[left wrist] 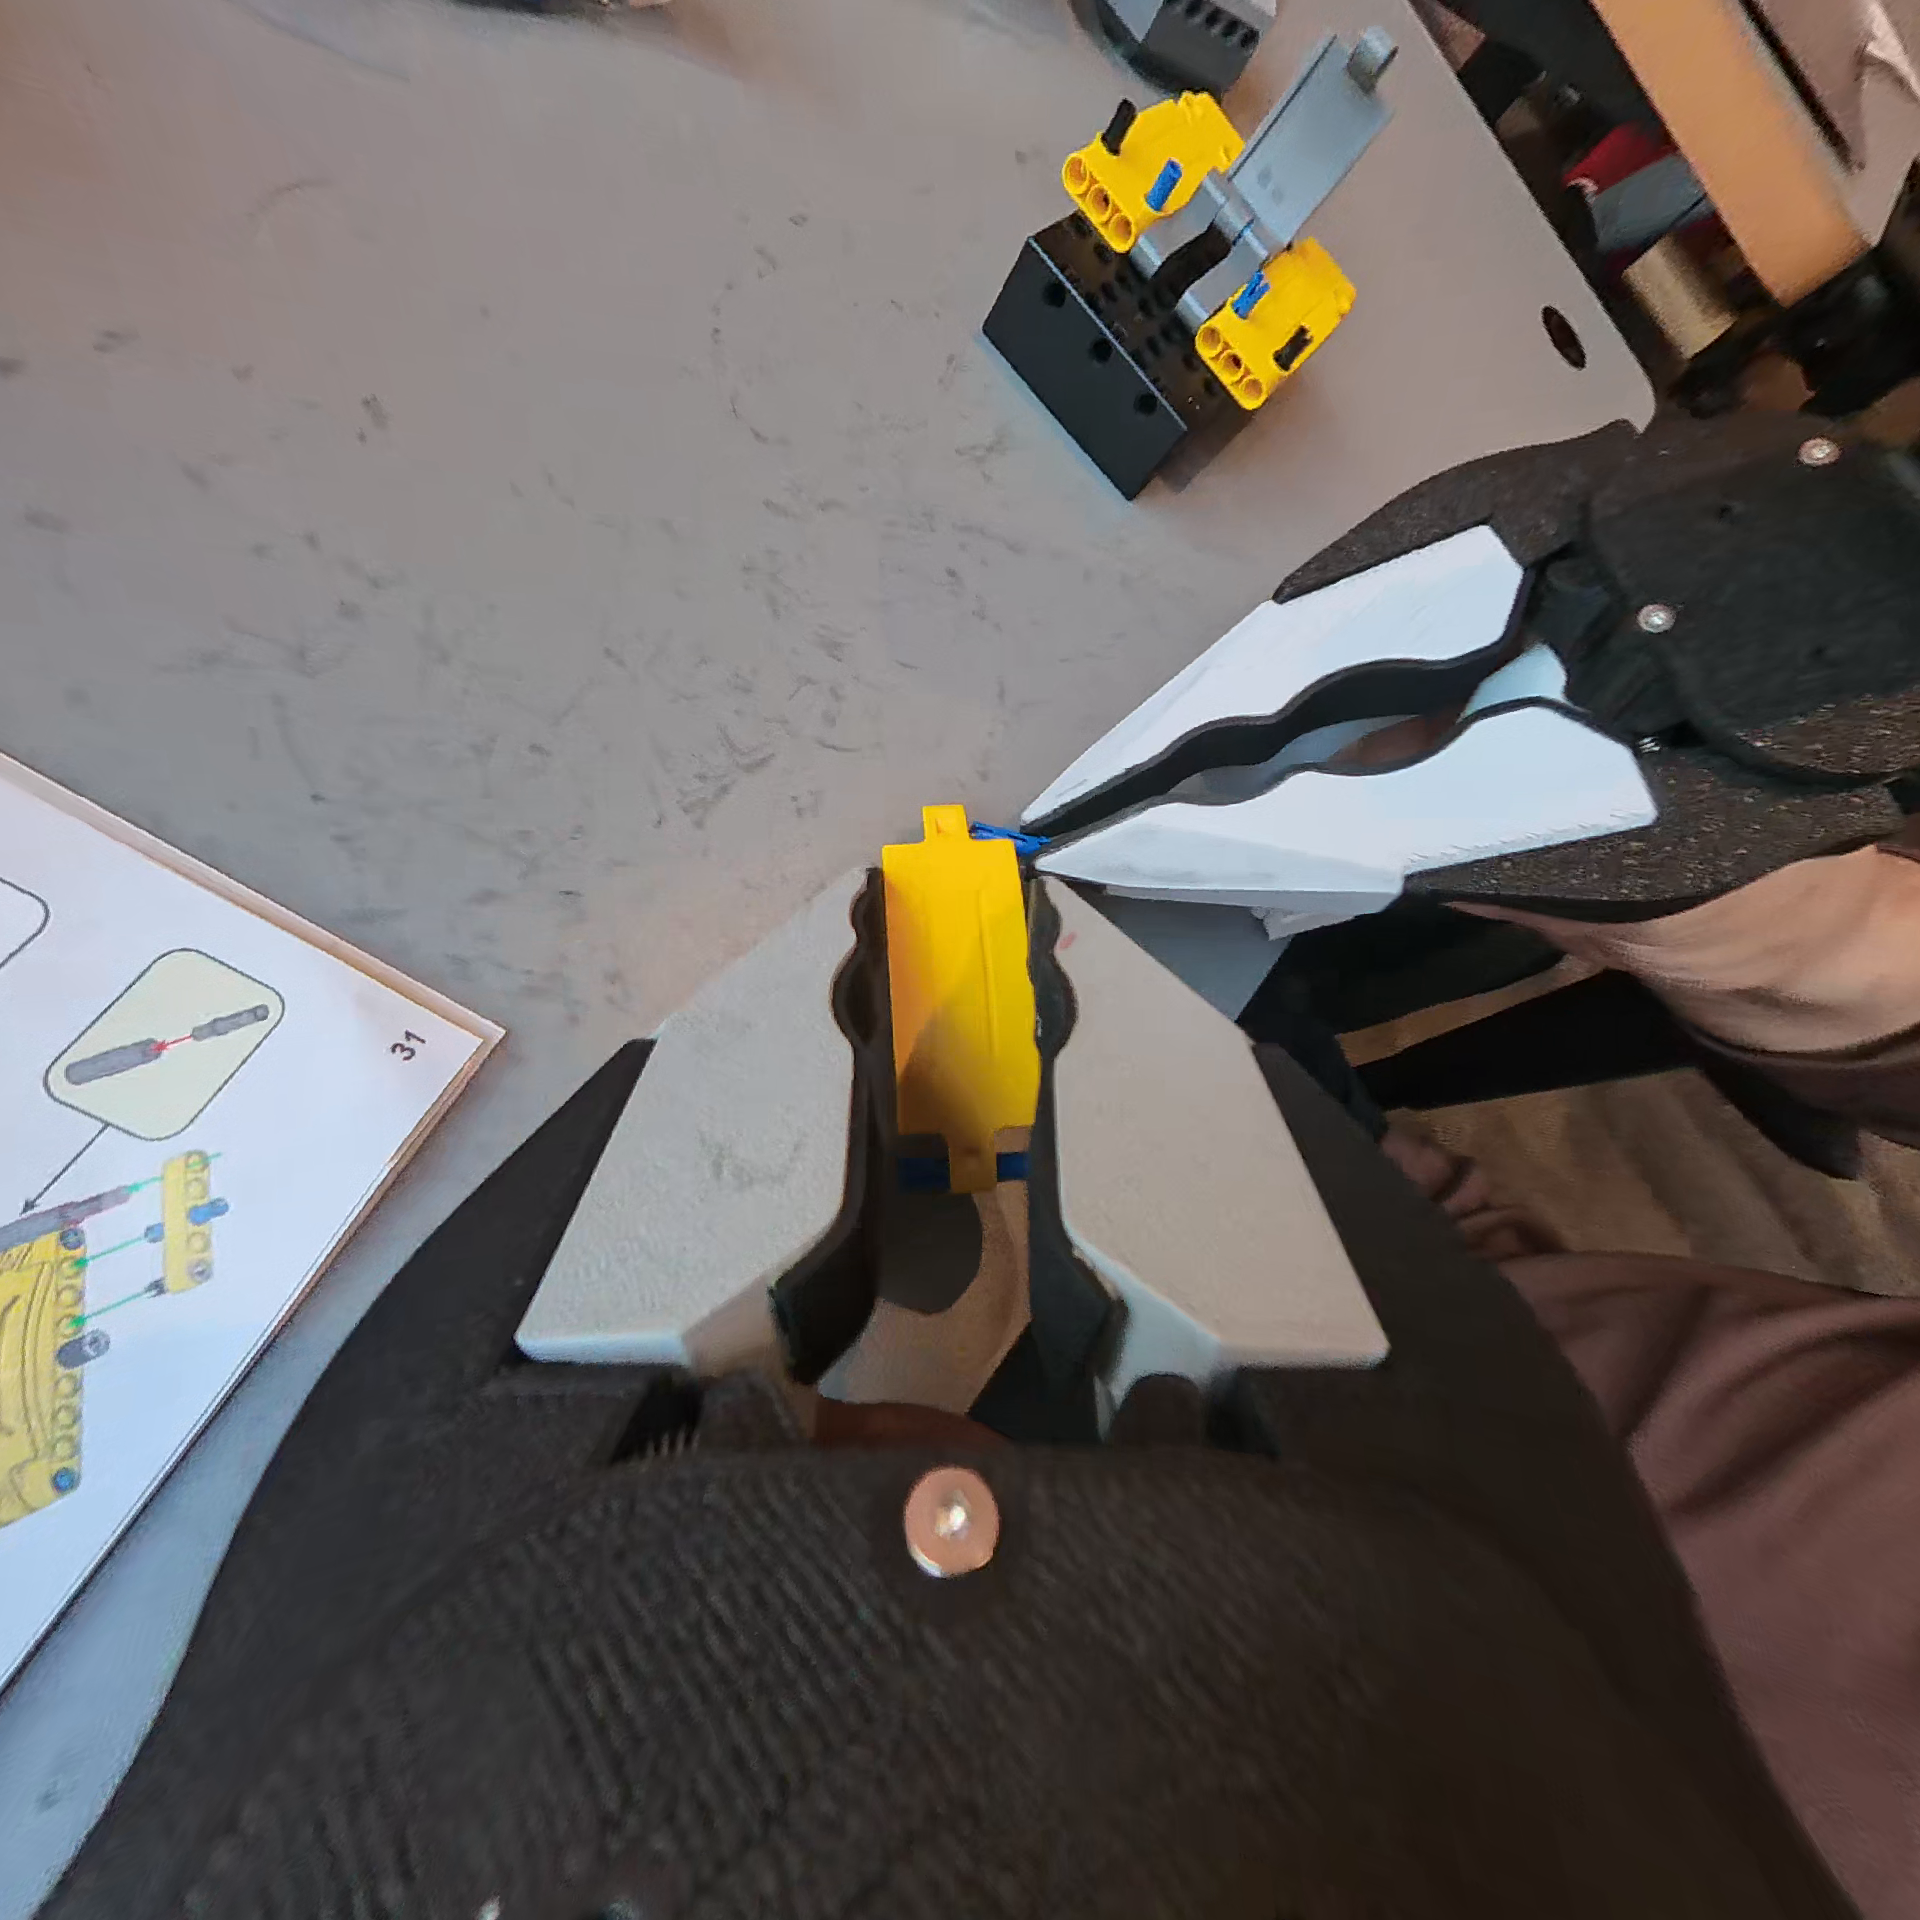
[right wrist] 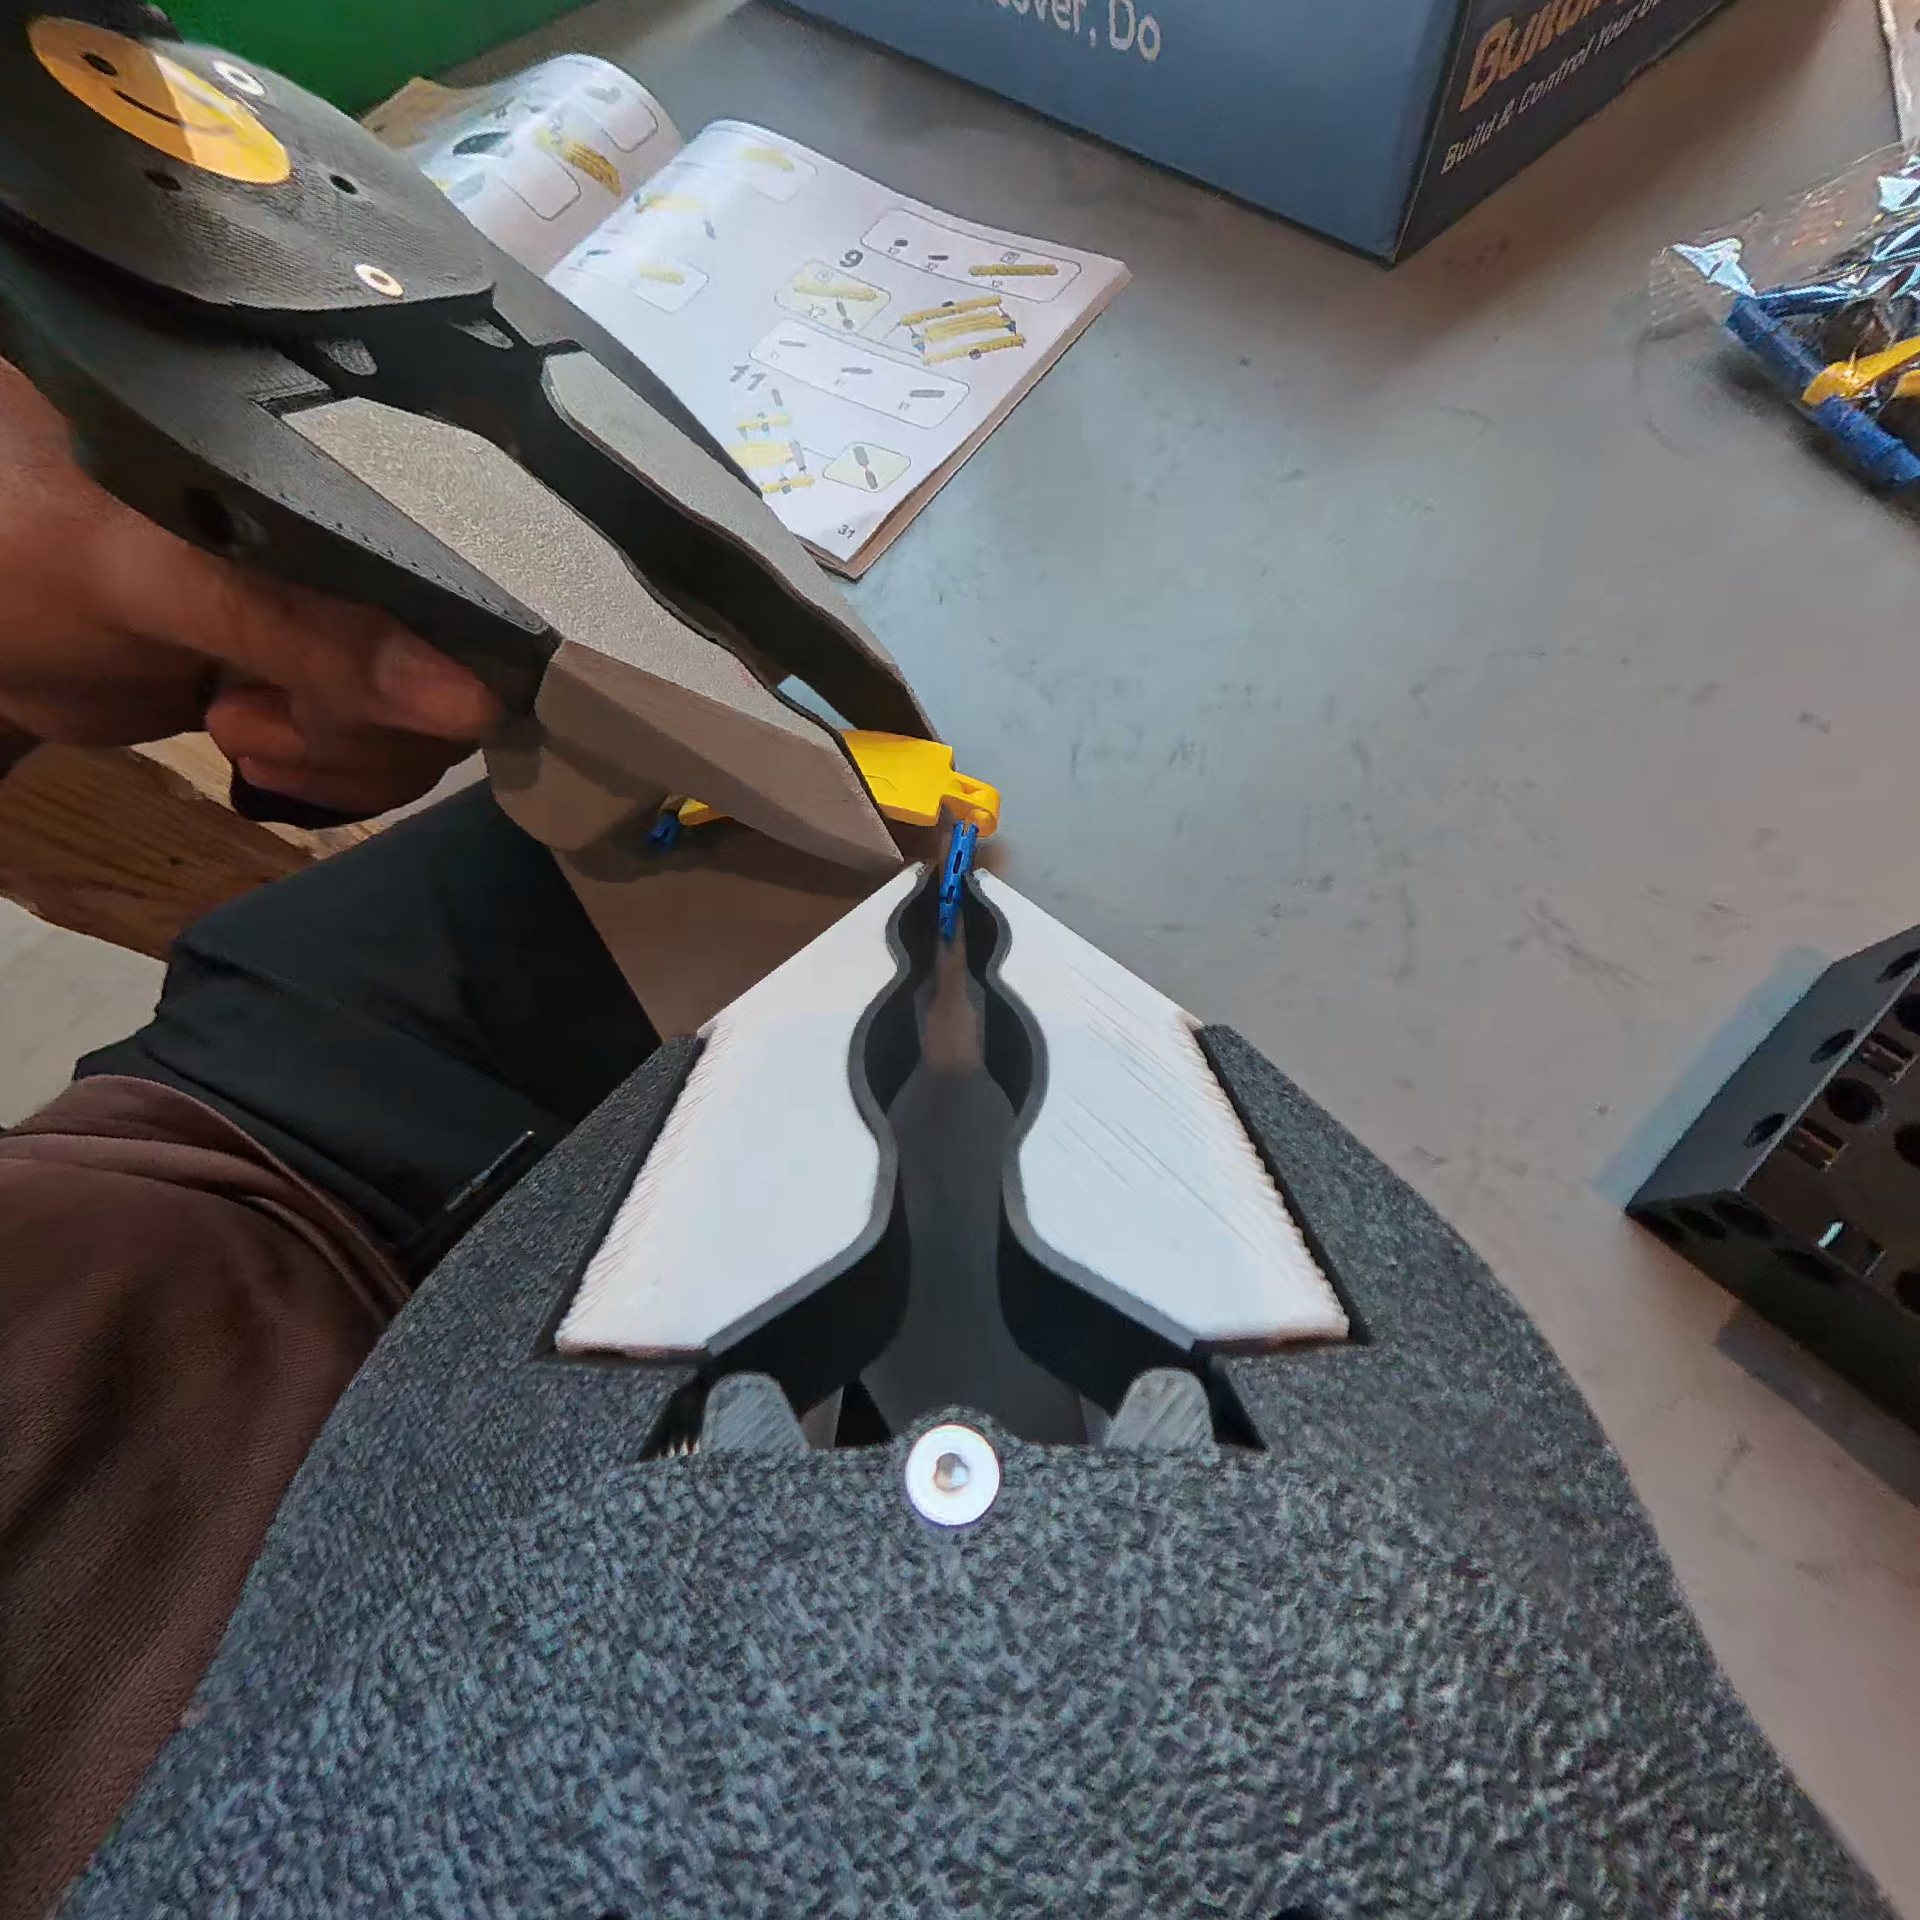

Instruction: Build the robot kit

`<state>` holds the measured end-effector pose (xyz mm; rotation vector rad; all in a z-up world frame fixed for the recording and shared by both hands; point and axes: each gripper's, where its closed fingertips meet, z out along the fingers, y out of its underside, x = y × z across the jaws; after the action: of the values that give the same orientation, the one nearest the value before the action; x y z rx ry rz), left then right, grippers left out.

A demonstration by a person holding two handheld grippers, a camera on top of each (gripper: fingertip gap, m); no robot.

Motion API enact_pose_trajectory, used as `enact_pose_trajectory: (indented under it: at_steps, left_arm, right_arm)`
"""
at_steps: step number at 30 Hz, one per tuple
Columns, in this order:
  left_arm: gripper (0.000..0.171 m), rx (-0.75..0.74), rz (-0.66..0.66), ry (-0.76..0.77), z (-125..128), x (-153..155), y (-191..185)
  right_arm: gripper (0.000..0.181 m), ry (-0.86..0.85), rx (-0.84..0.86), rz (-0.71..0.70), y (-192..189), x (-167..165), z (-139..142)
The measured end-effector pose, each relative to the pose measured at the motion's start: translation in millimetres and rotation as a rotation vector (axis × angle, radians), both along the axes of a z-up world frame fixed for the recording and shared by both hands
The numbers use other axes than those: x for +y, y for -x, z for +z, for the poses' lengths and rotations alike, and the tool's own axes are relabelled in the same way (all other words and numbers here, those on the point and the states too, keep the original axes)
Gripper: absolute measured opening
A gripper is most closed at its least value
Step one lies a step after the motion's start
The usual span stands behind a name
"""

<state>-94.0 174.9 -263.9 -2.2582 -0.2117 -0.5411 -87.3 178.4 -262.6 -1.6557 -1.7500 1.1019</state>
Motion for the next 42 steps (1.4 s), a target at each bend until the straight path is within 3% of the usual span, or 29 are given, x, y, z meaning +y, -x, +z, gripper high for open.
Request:
enact_pose_trajectory:
  at_steps: [24, 32, 42]
  left_arm:
    - [0.024, 0.096, -0.007, -0.004, -2.0, 0.9, -0.9]
    - [0.024, 0.234, -0.059, -0.008, -4.4, -0.3, -0.7]
    - [0.024, 0.293, -0.094, -0.026, -5.7, -1.3, -2.2]
  right_arm:
    - [0.003, 0.007, -0.018, -0.019, 0.9, 3.4, -1.9]
    - [0.003, -0.021, -0.042, 0.005, 0.6, 1.8, -4.4]
    - [0.001, -0.078, -0.048, 0.033, 0.4, 0.0, -6.3]
